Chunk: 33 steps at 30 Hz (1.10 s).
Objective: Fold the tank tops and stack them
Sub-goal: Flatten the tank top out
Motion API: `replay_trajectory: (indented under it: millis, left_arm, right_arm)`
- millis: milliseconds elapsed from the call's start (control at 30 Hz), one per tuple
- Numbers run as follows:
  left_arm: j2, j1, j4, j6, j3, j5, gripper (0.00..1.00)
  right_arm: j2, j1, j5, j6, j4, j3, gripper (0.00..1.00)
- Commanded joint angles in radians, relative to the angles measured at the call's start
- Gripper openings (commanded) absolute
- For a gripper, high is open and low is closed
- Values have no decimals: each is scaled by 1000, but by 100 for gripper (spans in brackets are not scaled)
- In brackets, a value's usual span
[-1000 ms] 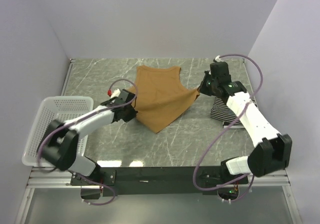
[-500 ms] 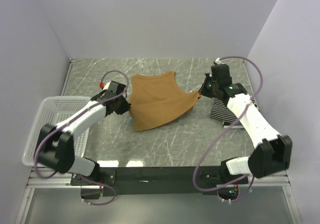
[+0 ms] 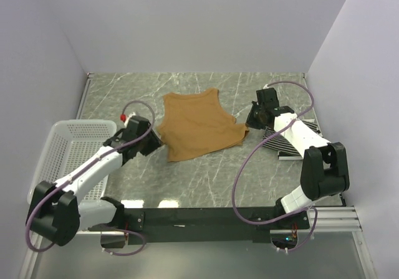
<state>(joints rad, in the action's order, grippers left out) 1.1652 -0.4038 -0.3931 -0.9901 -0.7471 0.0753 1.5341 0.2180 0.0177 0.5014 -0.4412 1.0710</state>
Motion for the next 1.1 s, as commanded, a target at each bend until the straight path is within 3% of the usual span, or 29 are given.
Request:
replay_trajectory:
  millis: [0, 300, 467, 833, 1033, 1067]
  left_arm:
    - [42, -53, 48, 2, 75, -8, 41]
    - [235, -125, 128, 36, 49, 61, 45]
    - [267, -128, 122, 34, 38, 66, 39]
    - [347, -135, 151, 76, 23, 52, 38]
    - [370, -136, 139, 61, 32, 58, 22]
    - [367, -136, 129, 57, 29, 61, 15]
  right_arm:
    - [-9, -12, -9, 9, 70, -11, 0]
    - [-17, -14, 16, 16, 78, -20, 0]
    - [-23, -14, 19, 11, 76, -25, 0]
    - [-42, -14, 21, 12, 76, -28, 0]
    - [-46, -14, 25, 12, 73, -29, 0]
    - [-52, -14, 28, 12, 70, -28, 0]
